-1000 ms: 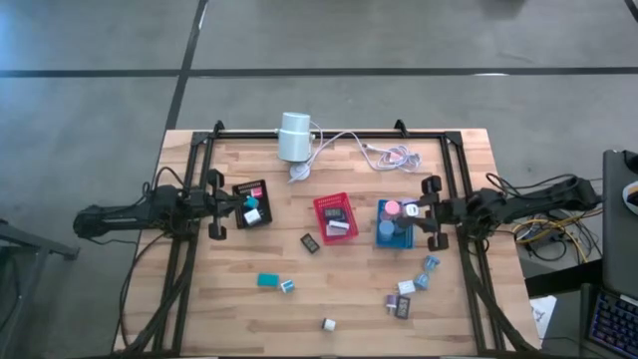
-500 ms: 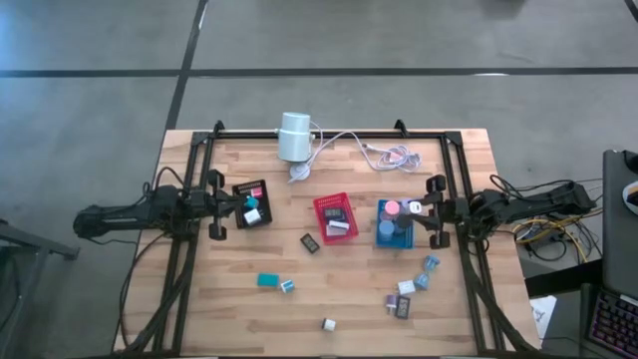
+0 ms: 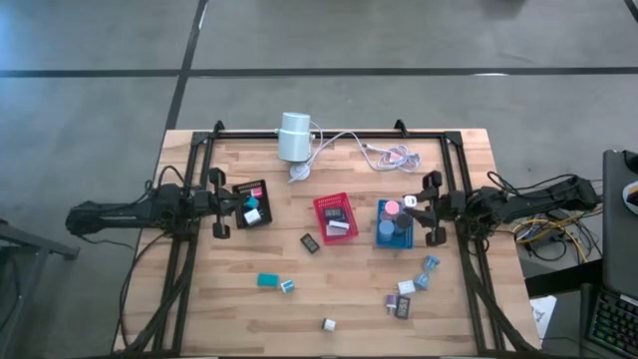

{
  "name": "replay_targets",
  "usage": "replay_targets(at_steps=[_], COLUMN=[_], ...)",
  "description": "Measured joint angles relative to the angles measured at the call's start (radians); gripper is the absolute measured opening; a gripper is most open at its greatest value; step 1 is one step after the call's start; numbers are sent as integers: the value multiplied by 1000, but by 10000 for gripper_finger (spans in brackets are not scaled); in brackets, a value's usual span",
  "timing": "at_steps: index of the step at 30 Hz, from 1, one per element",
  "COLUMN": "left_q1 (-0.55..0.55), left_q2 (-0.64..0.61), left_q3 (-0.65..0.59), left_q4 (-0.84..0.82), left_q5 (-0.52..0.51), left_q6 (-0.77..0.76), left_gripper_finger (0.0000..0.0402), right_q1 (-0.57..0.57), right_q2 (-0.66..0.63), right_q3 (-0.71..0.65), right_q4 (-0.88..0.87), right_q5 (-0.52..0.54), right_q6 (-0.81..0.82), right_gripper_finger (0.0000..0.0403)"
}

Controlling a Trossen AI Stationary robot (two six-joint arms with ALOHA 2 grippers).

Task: Pick & Place Office items
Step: Put the white charger adapter into the black bin

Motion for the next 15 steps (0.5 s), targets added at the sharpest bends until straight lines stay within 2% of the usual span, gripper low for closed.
replay_targets(at_steps=[3, 7, 12, 15], left_q1=[-2, -22, -105, -176], left_q2=[117, 305, 535, 663], left_q3=[21, 102, 292, 423], left_q4=[101, 172, 159, 136], left_q5=[-6, -6, -7, -77], left_q6=[54, 194, 352, 474], left_gripper_finger=[25, 55, 99, 124], right_q1=[0, 0, -24, -46], right_q2=[104, 236, 362, 412], right_q3=[57, 150, 261, 321], right_q4=[29, 36, 33, -4], right_q5=[-48, -58, -51, -66], right_q6=[23, 64, 123, 146], right_gripper_finger=[125, 125, 125, 125])
